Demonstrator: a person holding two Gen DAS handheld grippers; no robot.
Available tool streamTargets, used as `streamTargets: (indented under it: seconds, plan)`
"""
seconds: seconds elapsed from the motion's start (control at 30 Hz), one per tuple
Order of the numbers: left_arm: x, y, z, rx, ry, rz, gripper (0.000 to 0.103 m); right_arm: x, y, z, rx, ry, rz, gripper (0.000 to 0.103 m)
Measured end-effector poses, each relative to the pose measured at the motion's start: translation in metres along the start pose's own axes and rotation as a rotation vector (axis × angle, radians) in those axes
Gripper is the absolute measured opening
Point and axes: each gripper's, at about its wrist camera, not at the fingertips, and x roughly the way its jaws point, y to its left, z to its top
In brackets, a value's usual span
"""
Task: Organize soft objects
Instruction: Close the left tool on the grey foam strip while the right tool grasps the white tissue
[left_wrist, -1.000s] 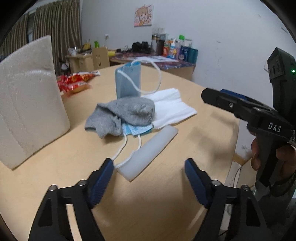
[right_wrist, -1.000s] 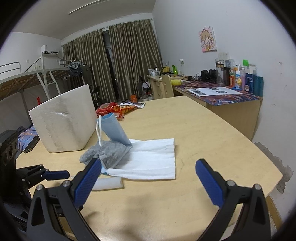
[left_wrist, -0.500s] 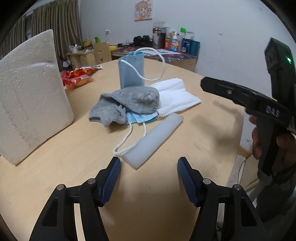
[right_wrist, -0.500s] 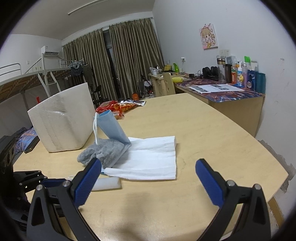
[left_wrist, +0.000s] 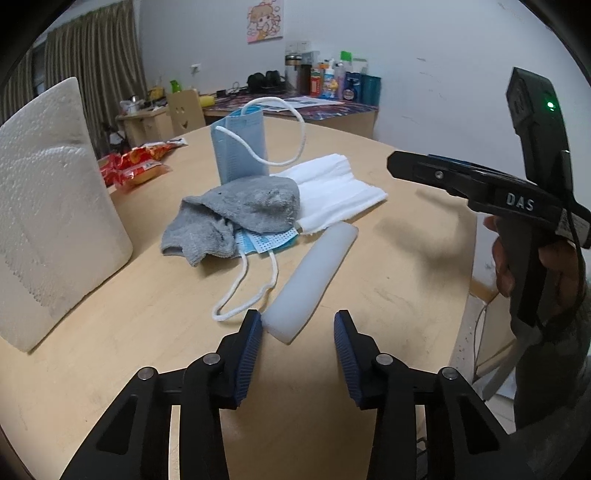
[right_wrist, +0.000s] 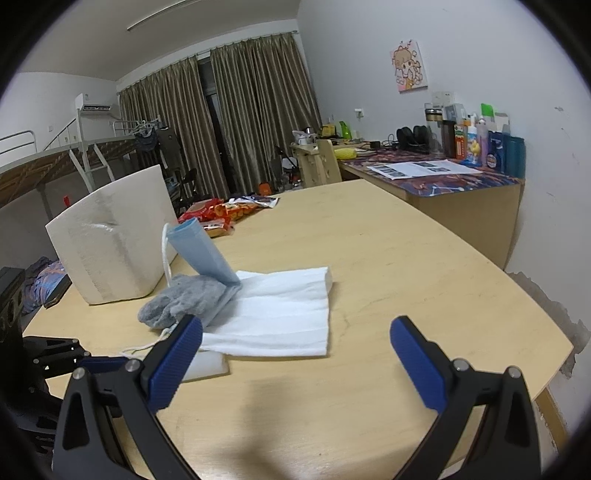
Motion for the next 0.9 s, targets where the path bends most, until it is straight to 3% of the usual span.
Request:
streamTargets:
  seconds: [0.33, 0.4, 0.57, 0.7, 0.9]
  plan:
    - [0.011, 0.001, 0.011, 0.009, 0.006, 0.017, 0.043, 0.013, -0.002, 0.007, -0.041, 0.017, 0.006, 0.103]
    - [0.011, 0.000, 0.011, 0.012, 0.003, 0.010, 0.030, 0.018, -0.003, 0.010, -0.054, 0.032, 0.010, 0.103]
    - [0.007, -0.001, 0.008, 0.020, -0.003, -0.026, 0.023, 0.026, -0.005, 0.014, -0.077, 0.059, 0.015, 0.103]
    - [0.004, 0.010, 0.005, -0.036, -0.011, -0.078, 0.020, 0.034, -0.004, 0.016, -0.100, 0.089, 0.018, 0.103]
    - [0.002, 0.006, 0.004, -0.018, -0.020, -0.094, 0.014, 0.042, 0.004, 0.019, -0.143, 0.132, 0.030, 0.103]
